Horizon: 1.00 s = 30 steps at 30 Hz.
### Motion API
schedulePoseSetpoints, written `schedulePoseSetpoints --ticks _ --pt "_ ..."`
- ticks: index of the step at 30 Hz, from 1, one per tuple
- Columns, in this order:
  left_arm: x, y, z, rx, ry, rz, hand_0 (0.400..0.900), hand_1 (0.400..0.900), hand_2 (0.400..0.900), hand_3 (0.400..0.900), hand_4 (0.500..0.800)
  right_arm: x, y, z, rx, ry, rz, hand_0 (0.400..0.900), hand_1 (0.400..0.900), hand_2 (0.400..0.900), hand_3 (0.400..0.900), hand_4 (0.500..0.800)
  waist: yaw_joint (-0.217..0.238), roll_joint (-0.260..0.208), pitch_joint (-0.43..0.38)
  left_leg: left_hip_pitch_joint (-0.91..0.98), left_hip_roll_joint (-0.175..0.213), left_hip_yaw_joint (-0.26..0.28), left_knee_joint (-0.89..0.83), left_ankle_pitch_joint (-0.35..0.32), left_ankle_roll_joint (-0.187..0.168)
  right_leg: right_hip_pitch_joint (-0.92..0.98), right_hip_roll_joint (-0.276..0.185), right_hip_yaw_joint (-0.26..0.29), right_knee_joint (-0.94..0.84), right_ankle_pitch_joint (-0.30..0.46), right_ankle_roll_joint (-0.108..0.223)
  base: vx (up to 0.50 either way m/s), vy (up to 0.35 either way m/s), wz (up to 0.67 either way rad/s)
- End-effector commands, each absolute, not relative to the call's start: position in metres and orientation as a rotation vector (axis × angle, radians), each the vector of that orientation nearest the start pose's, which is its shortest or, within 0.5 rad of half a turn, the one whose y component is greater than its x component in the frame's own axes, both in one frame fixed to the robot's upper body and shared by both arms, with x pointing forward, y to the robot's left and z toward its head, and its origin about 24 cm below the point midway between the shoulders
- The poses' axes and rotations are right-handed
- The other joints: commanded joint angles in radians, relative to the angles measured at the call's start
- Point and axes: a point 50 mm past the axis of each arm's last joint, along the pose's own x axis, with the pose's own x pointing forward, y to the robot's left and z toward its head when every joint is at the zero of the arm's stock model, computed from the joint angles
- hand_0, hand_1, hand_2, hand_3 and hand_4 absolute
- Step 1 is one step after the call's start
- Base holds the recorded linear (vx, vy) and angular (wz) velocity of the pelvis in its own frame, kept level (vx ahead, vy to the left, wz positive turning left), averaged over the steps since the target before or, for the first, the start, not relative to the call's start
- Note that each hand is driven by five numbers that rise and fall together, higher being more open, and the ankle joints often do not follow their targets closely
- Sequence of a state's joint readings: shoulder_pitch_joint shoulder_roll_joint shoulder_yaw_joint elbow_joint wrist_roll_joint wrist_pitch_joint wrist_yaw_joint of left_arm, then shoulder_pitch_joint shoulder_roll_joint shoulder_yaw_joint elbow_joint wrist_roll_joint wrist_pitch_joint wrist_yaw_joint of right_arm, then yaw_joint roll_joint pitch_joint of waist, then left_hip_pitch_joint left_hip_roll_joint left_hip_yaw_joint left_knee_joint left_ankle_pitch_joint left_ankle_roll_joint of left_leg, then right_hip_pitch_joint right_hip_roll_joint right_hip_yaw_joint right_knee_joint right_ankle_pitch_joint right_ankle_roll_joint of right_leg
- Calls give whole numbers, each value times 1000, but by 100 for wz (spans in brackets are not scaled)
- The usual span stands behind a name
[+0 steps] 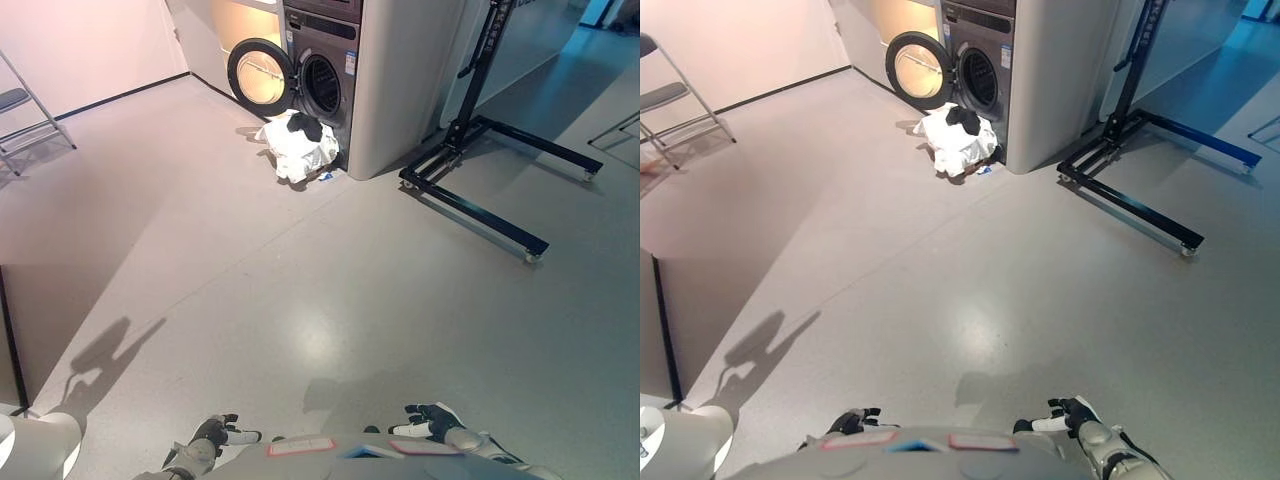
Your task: Put the clothes in the basket into the washing machine.
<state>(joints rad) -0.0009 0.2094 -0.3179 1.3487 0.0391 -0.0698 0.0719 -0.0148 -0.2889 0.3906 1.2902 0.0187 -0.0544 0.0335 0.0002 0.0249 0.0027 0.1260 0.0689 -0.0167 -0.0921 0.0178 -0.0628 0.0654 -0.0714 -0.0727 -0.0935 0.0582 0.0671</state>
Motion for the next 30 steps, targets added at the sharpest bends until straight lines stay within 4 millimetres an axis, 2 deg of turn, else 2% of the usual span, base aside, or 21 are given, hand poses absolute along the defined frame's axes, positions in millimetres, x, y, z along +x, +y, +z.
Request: schedulePoseSetpoints --ticks 1,16,21,23,25,26,28,30 --pt "98 233 -161 508 1204 -68 900 900 900 900 800 99 -222 -163 -462 1218 224 900 900 900 900 800 4 -42 18 -22 -24 17 5 -23 14 74 -27 13 6 -74 41 0 0 0" --pt "98 221 -164 491 1216 -123 900 900 900 900 800 92 -224 -164 -472 1255 223 900 900 900 900 800 -5 -42 26 -21 -11 18 5 -22 7 74 -14 11 6 -79 33 1 -3 0" --pt "100 221 -163 505 1214 -141 900 900 900 900 800 96 -225 -163 -473 1248 225 900 900 900 900 800 -6 -43 31 -24 0 14 5 -18 2 69 0 15 8 -83 23 27 -64 3" --pt "105 222 -162 520 1203 -144 900 900 900 900 800 98 -225 -163 -474 1241 226 900 900 900 900 800 -4 -48 44 -23 18 9 7 -5 -4 57 17 20 31 -99 7 24 -125 6" --pt "110 223 -161 513 1189 -132 900 900 900 900 800 102 -225 -162 -475 1228 225 900 900 900 900 800 2 -65 66 -82 26 0 129 -33 -12 44 28 32 60 -114 -12 -10 -134 2" --pt "110 223 -160 513 1189 -132 900 900 900 900 800 102 -225 -162 -475 1228 225 900 900 900 900 800 1 -65 64 -88 26 -2 137 -37 -12 41 28 31 61 -114 -12 -28 -112 2" --pt "115 221 -160 508 1176 -131 900 900 900 900 800 106 -227 -160 -477 1215 218 900 900 900 900 800 9 -76 94 -146 9 -20 266 -35 -18 45 41 37 74 -118 -31 -6 -147 8" --pt "117 221 -159 502 1169 -122 900 900 900 900 800 107 -228 -160 -480 1214 221 900 900 900 900 800 25 -88 120 -255 2 -58 464 49 -25 59 55 33 81 -124 -55 27 -212 18"
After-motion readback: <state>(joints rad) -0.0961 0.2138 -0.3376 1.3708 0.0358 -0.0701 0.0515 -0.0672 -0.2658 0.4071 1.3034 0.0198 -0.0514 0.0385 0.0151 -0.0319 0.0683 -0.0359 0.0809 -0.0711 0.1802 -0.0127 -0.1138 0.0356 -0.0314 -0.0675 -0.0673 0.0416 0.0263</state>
